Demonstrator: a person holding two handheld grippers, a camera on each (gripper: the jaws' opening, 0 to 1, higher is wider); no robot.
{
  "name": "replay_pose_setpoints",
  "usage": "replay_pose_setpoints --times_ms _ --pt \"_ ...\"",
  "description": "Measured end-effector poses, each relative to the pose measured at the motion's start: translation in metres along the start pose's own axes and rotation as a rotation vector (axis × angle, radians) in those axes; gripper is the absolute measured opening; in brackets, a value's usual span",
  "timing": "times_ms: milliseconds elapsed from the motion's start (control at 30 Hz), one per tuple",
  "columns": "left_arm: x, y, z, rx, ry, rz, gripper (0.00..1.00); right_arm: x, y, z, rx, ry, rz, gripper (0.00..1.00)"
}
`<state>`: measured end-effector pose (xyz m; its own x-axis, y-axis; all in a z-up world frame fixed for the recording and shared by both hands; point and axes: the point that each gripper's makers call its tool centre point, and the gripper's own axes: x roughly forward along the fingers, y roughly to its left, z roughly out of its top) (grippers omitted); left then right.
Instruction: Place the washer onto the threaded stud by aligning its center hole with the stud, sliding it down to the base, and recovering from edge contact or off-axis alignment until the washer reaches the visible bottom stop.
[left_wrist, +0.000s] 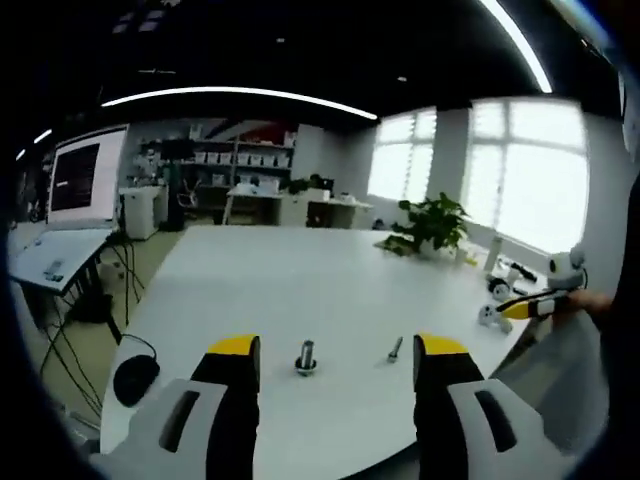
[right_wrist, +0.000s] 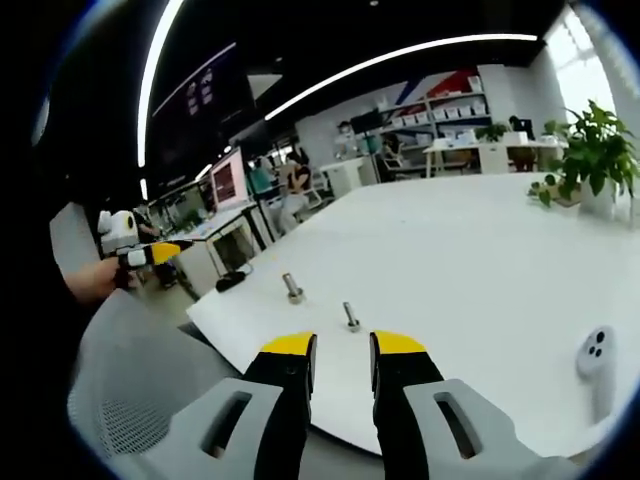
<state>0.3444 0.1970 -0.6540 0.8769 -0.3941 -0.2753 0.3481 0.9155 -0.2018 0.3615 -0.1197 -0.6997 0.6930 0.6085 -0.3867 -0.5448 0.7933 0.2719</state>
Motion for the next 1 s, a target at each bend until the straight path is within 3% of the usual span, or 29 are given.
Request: replay_pose_setpoints --times_ms 100,167,233,300,433,567,867,1000 --pt "0.001 -0.012 -0.011 -0.013 0.016 -0.009 0.61 0.0 0.003 0.0 0.002 0.001 0.015 0.24" --pt "0.003 -0.012 -0.029 -0.061 0.085 0.04 0.62 0.0 0.004 0.002 -0.001 -0.01 0.024 0.24" --pt "0.009 -0.021 -0.038 -0.006 0.124 0.019 0.61 0.0 0.003 0.002 0.009 -0.011 0.024 0.24" --pt "0.009 -0.011 -0.041 0.136 0.16 0.069 0.57 0.0 0.003 0.001 0.018 -0.009 0.026 0.25" --pt "0.009 -0.005 -0.037 0.044 0.127 0.099 0.53 0.0 0.004 -0.001 0.013 -0.001 0.033 0.26" --pt "0.008 0.0 -0.032 0.104 0.11 0.134 0.42 0.001 0.005 0.0 0.003 0.0 0.037 0.29" --pt "0.009 0.005 -0.032 0.067 0.093 0.136 0.41 0.003 0.006 -0.005 -0.031 0.037 0.031 0.36" --pt "0.01 0.003 -0.036 0.079 0.117 0.121 0.39 0.002 0.004 -0.005 -0.024 0.036 0.022 0.36"
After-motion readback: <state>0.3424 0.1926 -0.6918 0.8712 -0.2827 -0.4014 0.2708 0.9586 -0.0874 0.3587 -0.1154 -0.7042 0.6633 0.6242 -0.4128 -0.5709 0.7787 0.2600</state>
